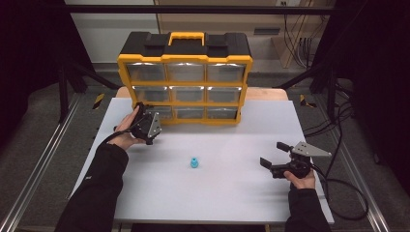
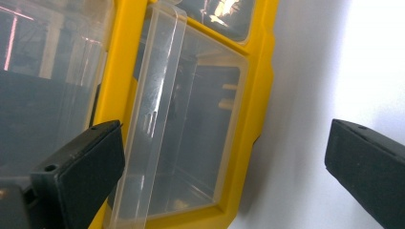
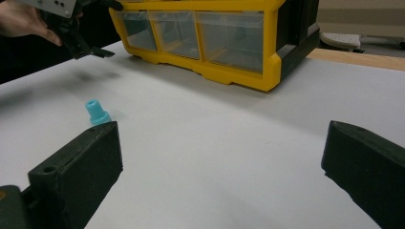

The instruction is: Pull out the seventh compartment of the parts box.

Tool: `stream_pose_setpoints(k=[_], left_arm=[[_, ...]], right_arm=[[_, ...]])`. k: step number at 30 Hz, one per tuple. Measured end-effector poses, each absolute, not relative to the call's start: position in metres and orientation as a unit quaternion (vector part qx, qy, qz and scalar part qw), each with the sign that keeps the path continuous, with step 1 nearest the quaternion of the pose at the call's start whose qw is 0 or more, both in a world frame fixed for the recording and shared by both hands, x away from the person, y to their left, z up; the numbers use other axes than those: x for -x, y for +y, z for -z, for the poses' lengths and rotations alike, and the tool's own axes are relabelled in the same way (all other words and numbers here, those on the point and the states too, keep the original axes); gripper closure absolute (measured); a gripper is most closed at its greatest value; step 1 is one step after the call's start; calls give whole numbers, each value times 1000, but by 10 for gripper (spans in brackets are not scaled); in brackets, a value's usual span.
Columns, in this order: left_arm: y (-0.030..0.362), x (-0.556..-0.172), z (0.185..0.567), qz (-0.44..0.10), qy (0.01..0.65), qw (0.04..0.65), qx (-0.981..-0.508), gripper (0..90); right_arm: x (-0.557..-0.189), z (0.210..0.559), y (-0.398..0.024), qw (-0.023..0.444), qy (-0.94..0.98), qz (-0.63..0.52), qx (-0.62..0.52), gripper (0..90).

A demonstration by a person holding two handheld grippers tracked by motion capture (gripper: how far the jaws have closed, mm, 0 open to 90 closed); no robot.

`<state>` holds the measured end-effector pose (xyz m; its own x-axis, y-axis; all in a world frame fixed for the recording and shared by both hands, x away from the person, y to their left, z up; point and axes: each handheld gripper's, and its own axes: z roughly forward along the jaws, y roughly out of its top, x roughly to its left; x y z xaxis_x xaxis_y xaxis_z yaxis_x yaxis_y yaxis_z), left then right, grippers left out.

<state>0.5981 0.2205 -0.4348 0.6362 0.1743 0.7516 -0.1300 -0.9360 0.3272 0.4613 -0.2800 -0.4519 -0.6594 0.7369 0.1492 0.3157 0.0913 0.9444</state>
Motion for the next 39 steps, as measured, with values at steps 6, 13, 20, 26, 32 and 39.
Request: stream_pose_setpoints(k=[6,13,20,26,32,39], left_arm=[[221,-599,436,-430,9,175,-886,0],[220,-599,438,-441,2,169,-881,20],[220,-599,439,-457,-7,151,-876,46],[219,-599,439,-469,-13,149,-870,98],[223,-599,441,-481,-11,151,-864,148],[224,-599,441,-495,-16,138,-858,213]], right_arm=[[-461,452,-280,185,715,-564,-370,7],[-461,452,-280,185,715,-564,-369,7],[-461,452,-280,186,715,-564,-369,7],[-461,452,-280,187,715,-564,-368,7],[-461,452,-280,187,714,-565,-369,7],[-461,452,-280,187,715,-564,-368,7]])
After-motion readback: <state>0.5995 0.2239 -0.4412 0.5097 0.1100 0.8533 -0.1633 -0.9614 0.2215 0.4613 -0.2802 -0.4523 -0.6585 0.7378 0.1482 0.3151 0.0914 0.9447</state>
